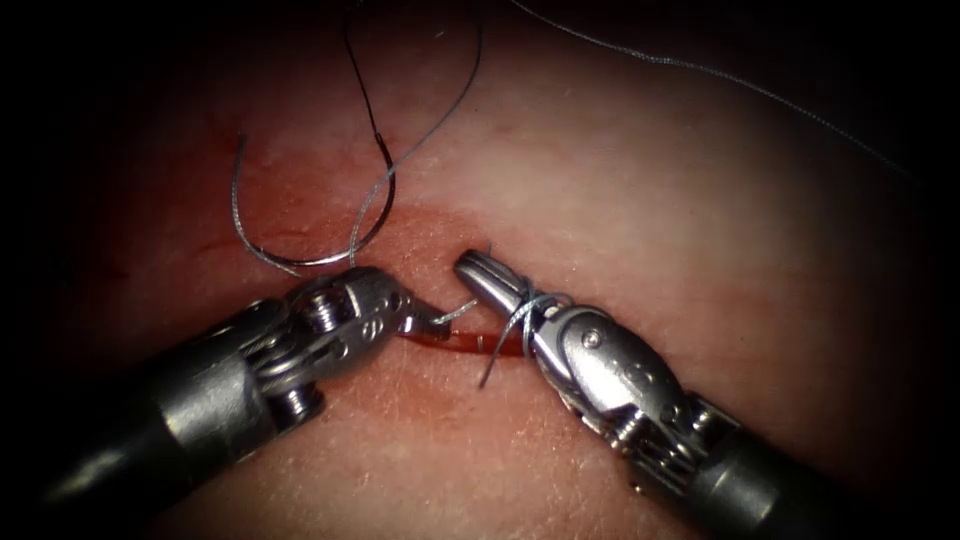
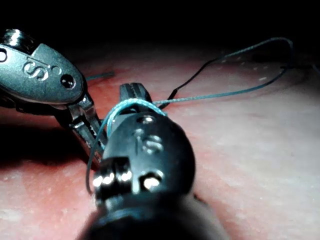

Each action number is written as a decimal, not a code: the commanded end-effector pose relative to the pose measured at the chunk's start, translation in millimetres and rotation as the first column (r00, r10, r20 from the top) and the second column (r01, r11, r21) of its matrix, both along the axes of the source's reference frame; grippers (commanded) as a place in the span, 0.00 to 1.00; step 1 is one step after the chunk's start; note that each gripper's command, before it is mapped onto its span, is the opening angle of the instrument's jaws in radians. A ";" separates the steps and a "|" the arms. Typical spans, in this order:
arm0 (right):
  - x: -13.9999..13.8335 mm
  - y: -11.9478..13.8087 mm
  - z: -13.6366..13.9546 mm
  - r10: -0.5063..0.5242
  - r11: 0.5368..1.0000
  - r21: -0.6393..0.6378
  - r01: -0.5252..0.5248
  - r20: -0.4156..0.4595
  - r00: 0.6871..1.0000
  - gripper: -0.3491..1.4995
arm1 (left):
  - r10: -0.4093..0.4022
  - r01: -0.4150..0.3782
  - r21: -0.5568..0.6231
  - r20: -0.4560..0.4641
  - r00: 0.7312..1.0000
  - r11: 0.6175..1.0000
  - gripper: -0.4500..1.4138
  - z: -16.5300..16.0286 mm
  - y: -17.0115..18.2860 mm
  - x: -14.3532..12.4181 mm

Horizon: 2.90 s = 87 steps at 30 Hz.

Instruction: Wound Closure

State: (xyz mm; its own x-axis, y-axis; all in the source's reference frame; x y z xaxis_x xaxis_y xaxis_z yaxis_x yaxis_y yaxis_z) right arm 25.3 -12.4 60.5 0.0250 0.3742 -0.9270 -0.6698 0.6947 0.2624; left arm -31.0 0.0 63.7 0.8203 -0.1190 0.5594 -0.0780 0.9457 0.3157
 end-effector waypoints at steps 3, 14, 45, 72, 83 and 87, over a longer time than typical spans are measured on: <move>0.7 1.0 -1.3 0.045 0.999 0.017 -0.047 0.109 0.993 0.00 | 0.001 -0.001 0.003 0.008 1.000 1.000 0.00 -1.0 0.9 -0.5; 0.3 -0.7 -1.7 0.168 0.979 0.084 -0.186 0.182 0.969 0.00 | -0.004 0.004 0.009 0.003 1.000 1.000 0.00 -1.4 1.4 0.1; 1.2 -1.1 2.8 0.325 0.915 0.231 -0.332 0.069 0.943 0.44 | 0.076 -0.075 0.084 -0.007 0.997 0.994 0.00 -1.1 -2.1 -1.6; -0.8 -0.1 2.3 0.128 0.956 0.274 -0.104 -0.071 0.989 0.00 | -0.261 0.220 -0.171 -0.274 0.926 0.960 0.00 -0.2 9.6 -0.9; -3.4 -1.7 2.1 -0.143 0.973 0.178 0.148 -0.043 0.989 0.00 | -0.332 0.214 -0.290 -0.459 0.824 0.933 0.00 8.0 10.0 -6.4; -4.9 -1.7 2.0 -0.247 0.958 0.136 0.251 -0.042 0.968 0.00 | -0.339 0.175 -0.349 -0.494 0.801 0.921 0.00 9.8 11.3 -6.8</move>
